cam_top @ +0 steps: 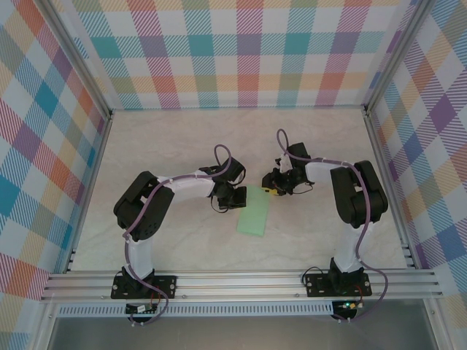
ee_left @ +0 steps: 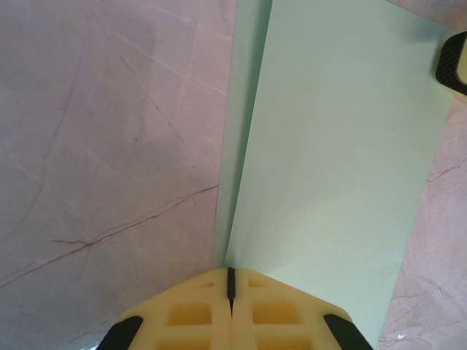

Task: Fold a paper plane with a square sheet of paper (pick it up from the middle)
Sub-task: Fold the square sheet of paper in half at the center of the table.

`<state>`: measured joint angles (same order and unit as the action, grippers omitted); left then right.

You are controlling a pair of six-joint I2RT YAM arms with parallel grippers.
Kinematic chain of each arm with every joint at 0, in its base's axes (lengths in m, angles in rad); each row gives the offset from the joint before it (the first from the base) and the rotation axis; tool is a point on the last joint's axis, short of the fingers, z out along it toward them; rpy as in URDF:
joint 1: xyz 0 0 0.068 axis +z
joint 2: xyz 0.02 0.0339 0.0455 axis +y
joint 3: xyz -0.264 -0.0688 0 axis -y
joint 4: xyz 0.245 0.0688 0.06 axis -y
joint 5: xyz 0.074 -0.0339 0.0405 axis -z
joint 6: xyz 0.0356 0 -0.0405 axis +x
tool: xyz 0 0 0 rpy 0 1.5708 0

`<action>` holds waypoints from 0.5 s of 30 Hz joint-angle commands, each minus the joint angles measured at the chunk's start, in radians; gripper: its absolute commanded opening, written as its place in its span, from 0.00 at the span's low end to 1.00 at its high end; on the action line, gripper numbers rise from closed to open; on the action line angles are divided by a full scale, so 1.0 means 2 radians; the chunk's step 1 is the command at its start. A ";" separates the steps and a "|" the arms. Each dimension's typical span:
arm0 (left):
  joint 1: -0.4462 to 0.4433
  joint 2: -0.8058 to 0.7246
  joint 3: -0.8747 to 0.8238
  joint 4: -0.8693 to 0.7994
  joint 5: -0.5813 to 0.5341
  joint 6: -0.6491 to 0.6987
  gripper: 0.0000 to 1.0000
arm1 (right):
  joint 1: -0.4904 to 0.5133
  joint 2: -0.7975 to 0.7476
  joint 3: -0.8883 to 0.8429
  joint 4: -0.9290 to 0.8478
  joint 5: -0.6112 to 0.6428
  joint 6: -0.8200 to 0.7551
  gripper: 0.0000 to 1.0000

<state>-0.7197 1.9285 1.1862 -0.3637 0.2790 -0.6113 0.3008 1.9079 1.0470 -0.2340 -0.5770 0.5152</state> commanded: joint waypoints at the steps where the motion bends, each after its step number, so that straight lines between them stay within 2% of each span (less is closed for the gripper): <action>1: -0.010 0.031 -0.032 -0.043 -0.017 0.007 0.00 | -0.003 0.006 0.014 -0.011 -0.006 -0.014 0.31; 8: -0.009 0.031 -0.032 -0.045 -0.017 0.007 0.00 | -0.004 0.013 0.001 -0.004 -0.013 -0.005 0.31; 15: -0.010 0.030 -0.034 -0.045 -0.018 0.006 0.00 | -0.004 -0.013 0.040 -0.041 -0.010 -0.021 0.31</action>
<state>-0.7197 1.9255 1.1805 -0.3588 0.2790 -0.6117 0.2962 1.9179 1.0813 -0.2733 -0.5884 0.5072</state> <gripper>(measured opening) 0.047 0.306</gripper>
